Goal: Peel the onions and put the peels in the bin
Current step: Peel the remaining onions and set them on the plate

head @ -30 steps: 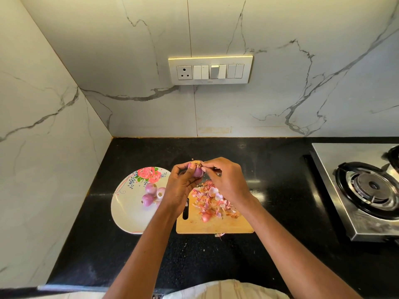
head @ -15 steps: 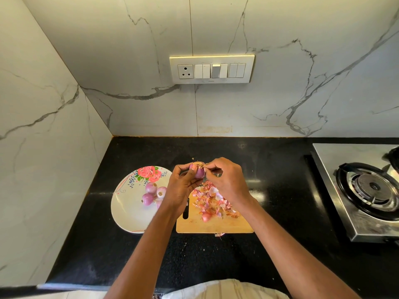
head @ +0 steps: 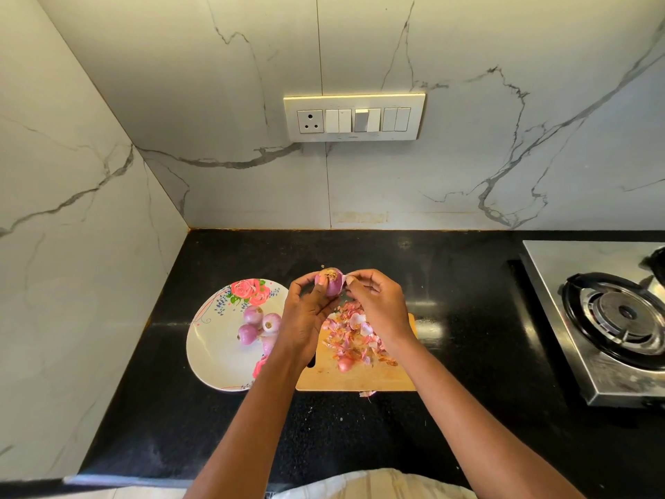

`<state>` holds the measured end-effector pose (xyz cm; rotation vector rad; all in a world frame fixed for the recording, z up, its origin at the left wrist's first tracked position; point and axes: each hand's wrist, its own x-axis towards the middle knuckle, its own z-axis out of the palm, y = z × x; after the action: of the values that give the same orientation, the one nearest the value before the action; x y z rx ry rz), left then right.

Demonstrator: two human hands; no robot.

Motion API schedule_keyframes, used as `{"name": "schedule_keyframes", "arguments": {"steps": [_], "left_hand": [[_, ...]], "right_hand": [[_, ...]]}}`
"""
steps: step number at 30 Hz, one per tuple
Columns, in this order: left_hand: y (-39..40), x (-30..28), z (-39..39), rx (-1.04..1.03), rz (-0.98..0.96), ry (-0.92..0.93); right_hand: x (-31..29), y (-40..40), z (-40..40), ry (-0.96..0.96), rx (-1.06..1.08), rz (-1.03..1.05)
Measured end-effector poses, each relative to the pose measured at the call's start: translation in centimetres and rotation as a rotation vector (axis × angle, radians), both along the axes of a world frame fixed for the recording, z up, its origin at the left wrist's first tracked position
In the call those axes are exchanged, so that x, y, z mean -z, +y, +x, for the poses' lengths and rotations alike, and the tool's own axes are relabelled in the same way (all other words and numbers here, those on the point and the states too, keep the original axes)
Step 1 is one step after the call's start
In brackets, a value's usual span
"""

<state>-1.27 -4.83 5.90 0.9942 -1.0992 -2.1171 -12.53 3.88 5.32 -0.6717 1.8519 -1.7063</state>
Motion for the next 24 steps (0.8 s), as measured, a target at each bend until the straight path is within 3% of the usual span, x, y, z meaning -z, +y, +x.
{"name": "schedule_keyframes", "arguments": {"steps": [7,14,16,20,24], "left_hand": [[0.2,-0.2,-0.1,0.047,-0.174,-0.057],[0.9,-0.3,0.0,0.004,-0.16,-0.023],[1.0,-0.3,0.1,-0.02,-0.093,0.026],[0.3,-1.2,0.6,-0.1,0.085,0.098],[-0.5,-1.2,1.4,-0.056,0.042,0.07]], "right_hand": [[0.2,0.1,0.0,0.082,0.023,0.014],[0.1,0.2,0.4,0.39,0.117,0.079],[0.5,0.4,0.2,0.379,0.148,0.108],[1.6,1.5,-2.4,0.168,0.276,0.222],[1.8,1.6,-2.9,0.223,0.133,0.211]]}}
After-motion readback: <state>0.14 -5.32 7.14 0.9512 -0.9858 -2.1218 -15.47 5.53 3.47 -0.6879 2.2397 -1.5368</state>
